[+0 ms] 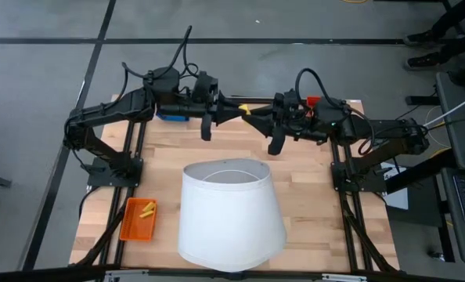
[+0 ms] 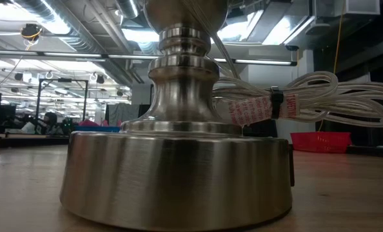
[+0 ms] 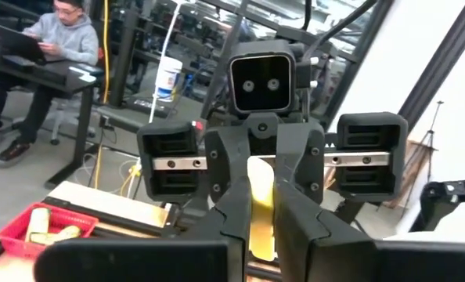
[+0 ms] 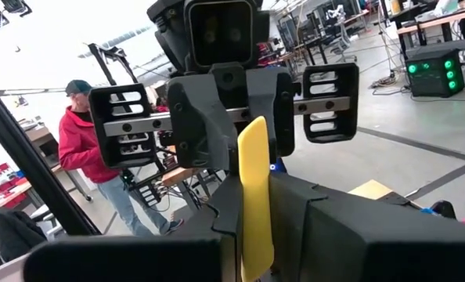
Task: Pick & Place School Supplies
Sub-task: Put the yellow eraser into the orange basket
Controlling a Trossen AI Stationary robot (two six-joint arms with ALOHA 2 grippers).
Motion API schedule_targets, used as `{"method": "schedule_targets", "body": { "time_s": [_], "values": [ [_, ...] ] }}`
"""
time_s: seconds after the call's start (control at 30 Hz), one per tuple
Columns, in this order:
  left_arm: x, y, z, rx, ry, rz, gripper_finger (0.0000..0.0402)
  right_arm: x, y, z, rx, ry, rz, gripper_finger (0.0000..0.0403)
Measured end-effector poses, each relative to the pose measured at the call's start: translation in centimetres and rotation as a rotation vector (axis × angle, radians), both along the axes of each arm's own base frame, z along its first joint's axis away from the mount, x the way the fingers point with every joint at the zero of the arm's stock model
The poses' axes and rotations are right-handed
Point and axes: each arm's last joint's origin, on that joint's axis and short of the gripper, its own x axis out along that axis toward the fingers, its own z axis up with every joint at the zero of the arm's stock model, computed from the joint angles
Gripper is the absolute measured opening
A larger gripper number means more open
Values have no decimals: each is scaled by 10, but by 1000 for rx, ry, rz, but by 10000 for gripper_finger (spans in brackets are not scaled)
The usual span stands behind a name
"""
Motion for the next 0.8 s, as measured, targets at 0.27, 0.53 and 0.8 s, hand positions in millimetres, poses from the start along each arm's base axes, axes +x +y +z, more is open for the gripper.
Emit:
{"method": "schedule_targets", "body": {
  "time_s": [0.27, 0.53, 0.8],
  "values": [
    [-1, 0, 3, 3, -24, -2, 26, 0, 0, 2, 2, -19, 3, 78],
    [-4, 1, 6, 31, -43, 59, 26, 0, -3, 1, 36, -22, -72, 257],
    [-27, 5, 12, 109, 2, 293, 26, -1, -6, 3, 44, -30, -73, 285]
  ]
}}
